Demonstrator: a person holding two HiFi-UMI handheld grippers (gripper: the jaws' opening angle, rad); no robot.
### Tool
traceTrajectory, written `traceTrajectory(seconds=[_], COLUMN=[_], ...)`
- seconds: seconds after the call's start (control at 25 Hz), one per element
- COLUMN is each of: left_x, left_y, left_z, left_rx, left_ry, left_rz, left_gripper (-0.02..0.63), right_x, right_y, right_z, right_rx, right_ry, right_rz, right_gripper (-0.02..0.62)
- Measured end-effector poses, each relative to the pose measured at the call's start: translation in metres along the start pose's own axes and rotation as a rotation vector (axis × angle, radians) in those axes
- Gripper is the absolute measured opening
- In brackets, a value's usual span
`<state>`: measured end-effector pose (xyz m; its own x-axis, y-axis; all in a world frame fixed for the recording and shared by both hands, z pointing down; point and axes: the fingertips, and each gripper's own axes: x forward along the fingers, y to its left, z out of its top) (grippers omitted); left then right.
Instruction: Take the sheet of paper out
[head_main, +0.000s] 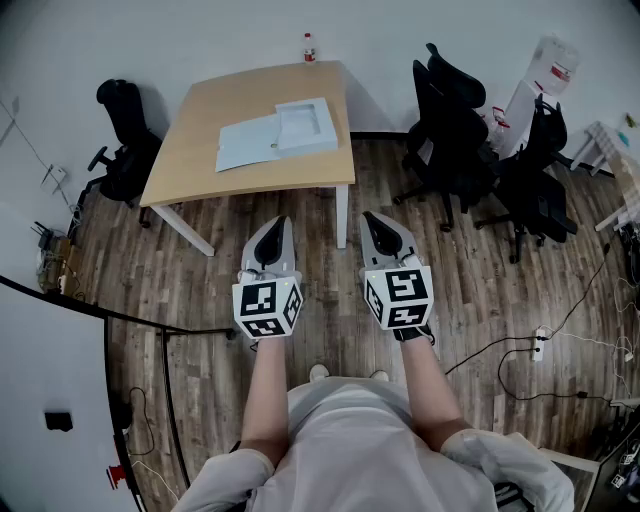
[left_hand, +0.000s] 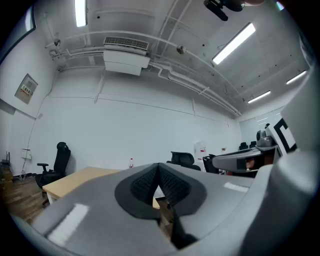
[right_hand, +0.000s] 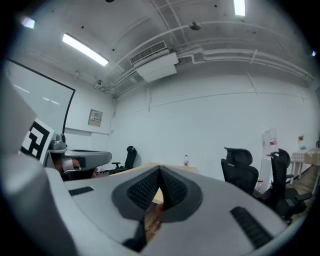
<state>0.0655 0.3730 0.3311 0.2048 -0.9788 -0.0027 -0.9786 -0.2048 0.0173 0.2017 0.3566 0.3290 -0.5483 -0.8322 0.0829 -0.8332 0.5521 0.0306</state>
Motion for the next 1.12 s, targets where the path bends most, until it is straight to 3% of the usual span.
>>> traceTrajectory(seconds=[0.24, 0.48, 0.76, 1.12], left_x=[-0.011, -0.027, -0.033, 0.006], left_y=[0.027, 0.059, 0.081, 0.114], left_z=[0.004, 0.006, -0.009, -0.021], left_rx=[-0.033, -0.048, -0.065, -0.089], left_ry=[-0.01, -0.02, -0.005, 0.004], left_rz=[-0.013, -0.024, -0.051, -0.035], left_gripper=[0.009, 0.009, 0.009, 0.009], right_x=[0.011, 0.025, 0.046, 0.102], right_y=[0.013, 0.037, 0.08, 0.081], right_z=[-0.003, 0.001, -0.007, -0.014], right_rx=[0.007, 0.086, 0.048, 0.05], right_ry=[-0.007, -0.056, -0.043, -0.031], right_rz=[-0.028, -0.059, -0.022, 0.012], right_gripper=[0.011, 0.011, 0.011, 0.011])
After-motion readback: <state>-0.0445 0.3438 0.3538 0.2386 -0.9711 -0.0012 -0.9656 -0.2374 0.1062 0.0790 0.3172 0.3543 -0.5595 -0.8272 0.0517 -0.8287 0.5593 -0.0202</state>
